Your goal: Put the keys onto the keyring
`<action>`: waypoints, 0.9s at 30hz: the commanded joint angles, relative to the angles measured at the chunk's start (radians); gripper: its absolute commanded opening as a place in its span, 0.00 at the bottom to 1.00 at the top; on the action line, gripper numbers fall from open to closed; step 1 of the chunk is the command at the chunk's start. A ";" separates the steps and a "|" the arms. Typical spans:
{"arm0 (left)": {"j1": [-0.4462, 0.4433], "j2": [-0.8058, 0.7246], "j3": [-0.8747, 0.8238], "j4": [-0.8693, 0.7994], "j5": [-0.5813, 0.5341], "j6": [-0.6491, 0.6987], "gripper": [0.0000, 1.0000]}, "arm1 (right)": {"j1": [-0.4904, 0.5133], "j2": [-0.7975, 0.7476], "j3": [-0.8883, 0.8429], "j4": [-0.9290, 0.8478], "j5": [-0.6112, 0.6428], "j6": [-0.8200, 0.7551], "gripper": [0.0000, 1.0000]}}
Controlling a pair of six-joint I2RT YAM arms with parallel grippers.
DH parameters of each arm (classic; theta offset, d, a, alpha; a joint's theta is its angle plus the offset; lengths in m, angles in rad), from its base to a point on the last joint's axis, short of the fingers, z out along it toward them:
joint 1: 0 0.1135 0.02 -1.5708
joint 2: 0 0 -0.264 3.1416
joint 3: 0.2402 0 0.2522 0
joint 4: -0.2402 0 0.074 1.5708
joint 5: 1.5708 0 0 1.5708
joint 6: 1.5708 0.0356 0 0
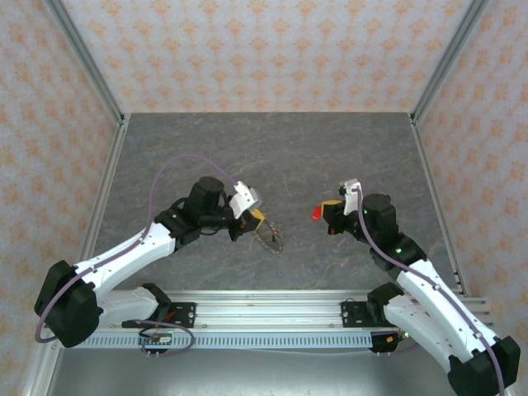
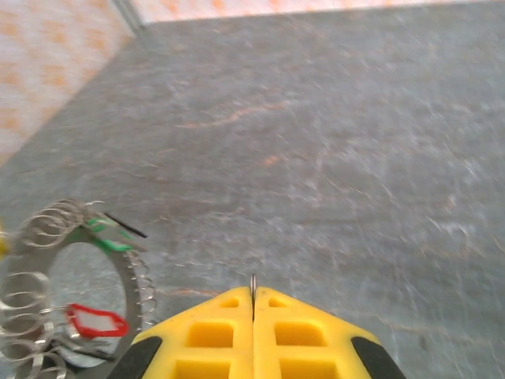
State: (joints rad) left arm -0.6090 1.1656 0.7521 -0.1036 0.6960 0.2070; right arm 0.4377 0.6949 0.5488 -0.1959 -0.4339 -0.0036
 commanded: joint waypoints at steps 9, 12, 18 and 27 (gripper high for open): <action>-0.049 -0.006 0.014 0.106 0.070 -0.011 0.00 | 0.117 0.094 0.044 0.150 -0.214 -0.172 0.00; -0.055 -0.003 0.013 0.116 0.068 -0.014 0.00 | 0.137 0.137 0.062 0.175 -0.230 -0.192 0.00; -0.057 0.000 0.013 0.122 0.071 -0.017 0.00 | 0.155 0.209 0.100 0.203 -0.285 -0.195 0.00; -0.057 -0.001 0.011 0.128 0.065 -0.024 0.00 | 0.173 0.261 0.120 0.241 -0.393 -0.183 0.00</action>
State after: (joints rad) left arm -0.6613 1.1683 0.7521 -0.0360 0.7444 0.1989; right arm 0.6056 0.9527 0.6380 -0.0124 -0.7570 -0.1810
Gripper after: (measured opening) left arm 0.039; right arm 0.041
